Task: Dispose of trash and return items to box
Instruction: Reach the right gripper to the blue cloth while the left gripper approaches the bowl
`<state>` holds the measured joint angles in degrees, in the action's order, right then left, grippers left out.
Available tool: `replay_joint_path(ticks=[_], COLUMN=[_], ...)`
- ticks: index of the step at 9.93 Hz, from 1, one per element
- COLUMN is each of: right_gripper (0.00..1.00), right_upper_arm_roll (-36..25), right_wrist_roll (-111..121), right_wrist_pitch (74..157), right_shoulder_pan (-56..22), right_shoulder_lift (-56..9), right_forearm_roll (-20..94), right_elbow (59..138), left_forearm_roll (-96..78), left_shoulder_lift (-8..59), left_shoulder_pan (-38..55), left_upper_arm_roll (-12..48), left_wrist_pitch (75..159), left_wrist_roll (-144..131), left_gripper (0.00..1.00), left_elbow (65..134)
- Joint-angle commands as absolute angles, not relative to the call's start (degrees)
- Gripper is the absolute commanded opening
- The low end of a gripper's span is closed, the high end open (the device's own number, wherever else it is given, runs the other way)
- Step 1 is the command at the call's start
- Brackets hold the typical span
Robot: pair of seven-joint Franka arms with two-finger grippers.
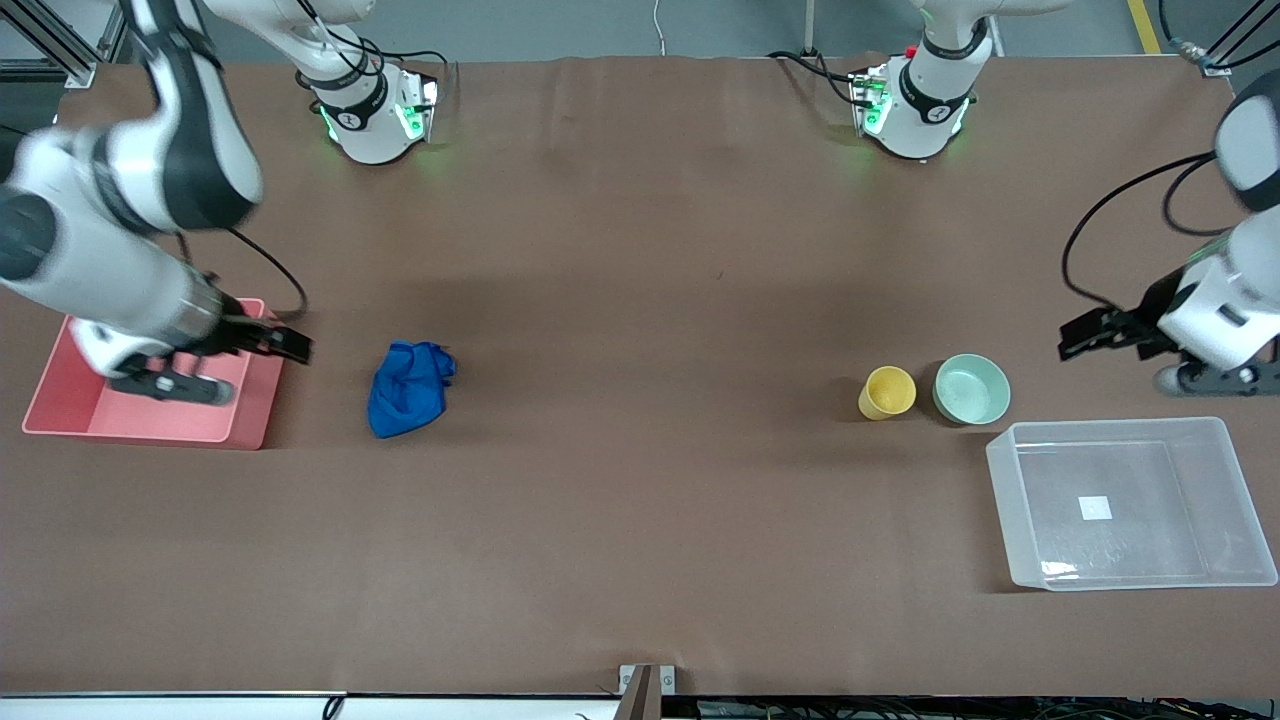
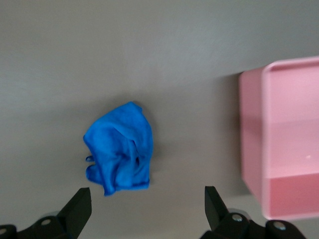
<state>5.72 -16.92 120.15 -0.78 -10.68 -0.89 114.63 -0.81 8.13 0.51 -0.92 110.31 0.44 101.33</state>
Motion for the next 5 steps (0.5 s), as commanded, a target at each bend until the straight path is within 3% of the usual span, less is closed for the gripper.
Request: replay_joint_path(ticks=[1,3,5], right_gripper=[1.0,1.0,1.0], right_upper_arm_roll=[5.63,5.63,5.63], right_wrist_roll=[-21.44,-21.53,-21.45], right_wrist_pitch=[130.81,141.53,148.86], right_shoulder_pan=[-4.12,-4.22,-4.48], right_shoulder_lift=[-14.91,-19.92,-24.24], right_forearm_roll=[-0.44,-0.7,-1.05], right_elbow=[120.74,124.0,125.59], left_forearm_roll=[0.35,0.35,0.35], left_shoulder_lift=[8.34,11.32,13.61], left_shoulder_pan=[-0.96,-2.36,-3.87], left_upper_arm_roll=[-0.79,-0.79,-0.79], left_wrist_pitch=[117.22,119.95,128.54], left_wrist_roll=[2.63,3.08,3.16], left_gripper=[0.98,0.96,0.96], left_elbow=[108.71,111.69,117.48])
